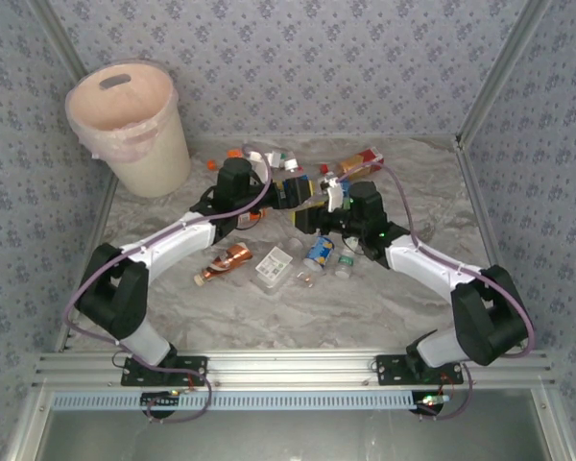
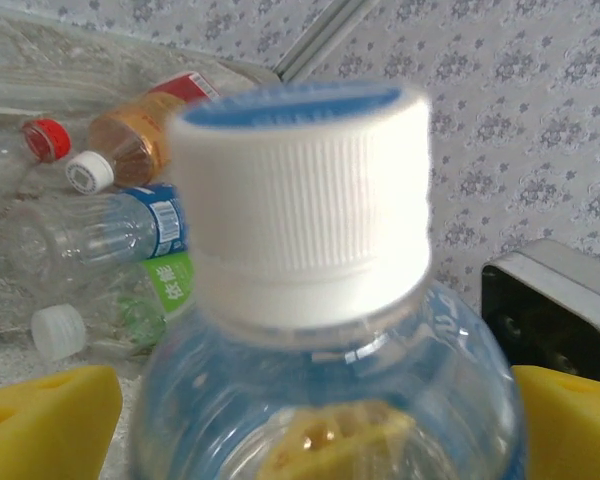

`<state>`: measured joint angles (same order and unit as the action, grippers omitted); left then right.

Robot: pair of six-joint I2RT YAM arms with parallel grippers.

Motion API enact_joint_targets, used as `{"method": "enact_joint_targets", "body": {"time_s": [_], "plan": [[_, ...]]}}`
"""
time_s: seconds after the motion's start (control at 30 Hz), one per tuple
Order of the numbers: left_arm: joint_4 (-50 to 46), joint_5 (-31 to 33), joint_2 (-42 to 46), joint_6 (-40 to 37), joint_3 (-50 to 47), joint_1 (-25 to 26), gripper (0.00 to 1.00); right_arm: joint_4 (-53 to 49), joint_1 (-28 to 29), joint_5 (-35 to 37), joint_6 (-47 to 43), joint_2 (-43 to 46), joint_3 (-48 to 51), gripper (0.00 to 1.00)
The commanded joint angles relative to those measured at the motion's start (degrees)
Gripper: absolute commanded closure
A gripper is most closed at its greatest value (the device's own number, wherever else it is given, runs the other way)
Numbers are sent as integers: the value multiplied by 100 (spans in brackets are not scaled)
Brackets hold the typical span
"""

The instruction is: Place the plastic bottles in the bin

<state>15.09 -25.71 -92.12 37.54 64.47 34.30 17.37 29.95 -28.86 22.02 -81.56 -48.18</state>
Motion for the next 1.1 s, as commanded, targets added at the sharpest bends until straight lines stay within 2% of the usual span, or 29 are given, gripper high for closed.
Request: {"method": "enact_joint_targets", "body": {"time_s": [0.0,0.27,0.4,0.53,0.8,0.9,1.0,1.07], "plan": [[-192,145,-52,-83,268,63,5,-3,93,-269,-93,-16,-266,45],[-220,120,-97,-5,313,50,30,-66,118,-468,-109,26,-288,43],[-195,68,-50,-22,312,50,37,-299,115,-511,-282,79,-340,38],[-167,40,-11,14,286,33,38,-780,91,-577,-648,245,-411,29],[15,15,53,244,163,-79,39,-2526,-50,-610,-2007,950,-527,8],[50,14,79,287,141,-144,39,-2993,-205,-517,-2267,1235,-552,0],[45,83,153,267,103,-245,39,-3328,-392,-393,-2544,1564,-522,0],[-7,197,238,208,63,-317,39,-3194,-491,29,-2515,1817,-392,0]]}}
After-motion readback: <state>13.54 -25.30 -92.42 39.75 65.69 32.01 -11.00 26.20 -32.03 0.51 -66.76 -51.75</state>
